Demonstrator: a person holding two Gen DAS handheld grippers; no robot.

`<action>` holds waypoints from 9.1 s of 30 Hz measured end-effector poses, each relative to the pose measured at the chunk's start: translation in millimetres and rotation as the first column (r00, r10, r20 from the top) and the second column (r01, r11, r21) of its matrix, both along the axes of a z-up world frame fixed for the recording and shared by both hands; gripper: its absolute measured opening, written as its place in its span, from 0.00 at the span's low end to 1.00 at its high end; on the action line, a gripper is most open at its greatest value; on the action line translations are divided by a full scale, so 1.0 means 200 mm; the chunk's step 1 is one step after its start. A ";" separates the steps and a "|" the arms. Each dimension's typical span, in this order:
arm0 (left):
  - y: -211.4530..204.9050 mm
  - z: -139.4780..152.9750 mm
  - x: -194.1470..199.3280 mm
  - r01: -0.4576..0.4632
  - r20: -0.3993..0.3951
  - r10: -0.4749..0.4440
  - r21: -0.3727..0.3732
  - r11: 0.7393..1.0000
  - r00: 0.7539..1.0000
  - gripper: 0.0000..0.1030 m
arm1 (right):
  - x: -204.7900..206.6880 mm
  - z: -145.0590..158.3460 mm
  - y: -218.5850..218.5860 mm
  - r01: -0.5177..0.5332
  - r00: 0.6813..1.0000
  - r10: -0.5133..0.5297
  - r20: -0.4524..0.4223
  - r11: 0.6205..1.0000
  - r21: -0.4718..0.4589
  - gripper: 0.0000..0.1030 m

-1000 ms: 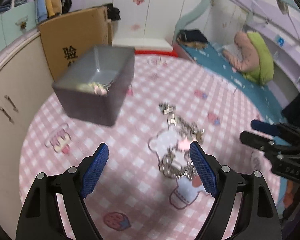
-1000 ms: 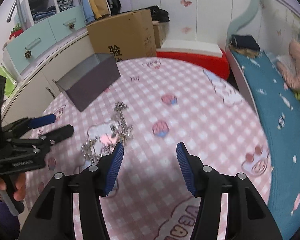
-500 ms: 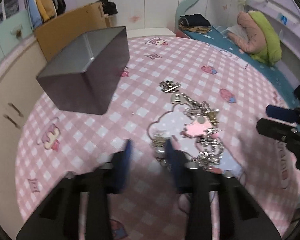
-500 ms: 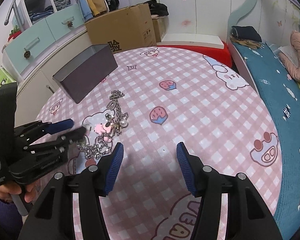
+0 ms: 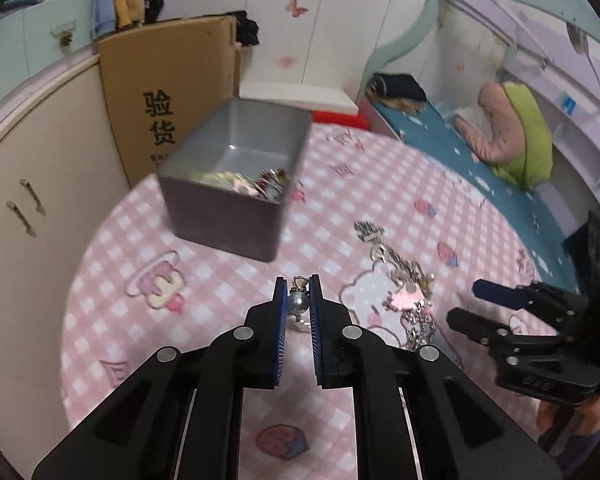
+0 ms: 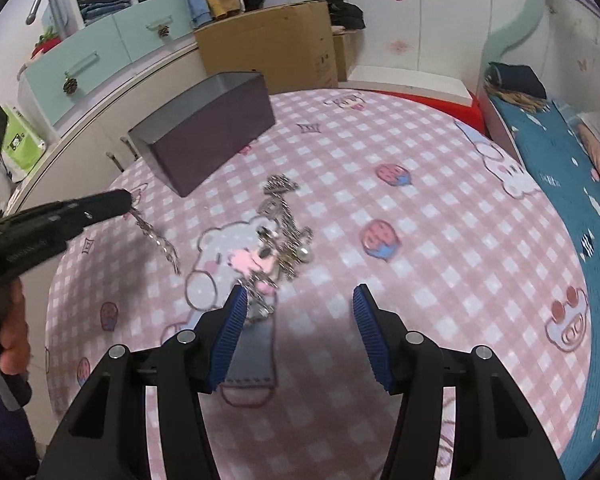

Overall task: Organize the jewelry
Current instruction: 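Grasp a silver chain with the left gripper while the right grasps another chain, then lower both chains into the grey tin and open both grippers, then grasp another silver chain with the left gripper while the right grasps a chain, then carry both chains into the grey tin and open both grippers, then move both grippers back over the letter-A silver necklace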

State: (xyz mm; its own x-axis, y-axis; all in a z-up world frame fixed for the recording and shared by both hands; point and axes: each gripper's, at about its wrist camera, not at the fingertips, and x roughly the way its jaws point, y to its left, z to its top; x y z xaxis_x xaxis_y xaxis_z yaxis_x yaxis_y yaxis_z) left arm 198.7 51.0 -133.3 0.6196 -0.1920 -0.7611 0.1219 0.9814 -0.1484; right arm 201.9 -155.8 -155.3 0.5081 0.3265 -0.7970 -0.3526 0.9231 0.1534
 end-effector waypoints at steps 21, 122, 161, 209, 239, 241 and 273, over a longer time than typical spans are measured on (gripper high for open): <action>0.13 0.00 -0.02 0.002 -0.020 -0.004 -0.082 0.997 1.000 0.11 | 0.07 -0.04 0.33 -0.125 0.992 0.128 0.019 0.985 -0.118 0.22; 0.25 0.38 0.32 -0.061 0.120 0.058 0.023 0.998 0.991 0.72 | 0.54 0.44 0.40 -0.046 0.998 0.041 0.054 0.995 0.090 0.47; -0.38 -0.26 -0.01 0.192 -0.091 -0.182 0.116 0.975 0.979 0.08 | 0.02 0.03 -0.22 0.062 0.997 -0.059 -0.042 0.995 0.074 0.51; 0.08 0.40 0.18 0.129 0.138 -0.120 -0.060 0.990 0.983 0.08 | 0.29 0.38 0.23 -0.123 0.988 0.111 0.107 0.985 0.118 0.11; 0.36 0.14 0.59 0.016 -0.066 -0.022 -0.089 0.996 0.998 0.11 | 0.72 0.24 0.72 -0.140 0.987 0.150 -0.065 0.981 0.131 0.11; 0.36 0.14 0.58 0.006 -0.069 -0.012 -0.095 0.996 0.998 0.11 | 0.72 0.23 0.72 -0.144 0.985 0.157 -0.078 0.979 0.146 0.13; -0.23 0.22 0.11 0.102 0.071 -0.096 -0.086 0.991 0.993 0.71 | 0.21 0.08 -0.08 0.020 1.000 -0.019 0.008 0.996 -0.086 0.40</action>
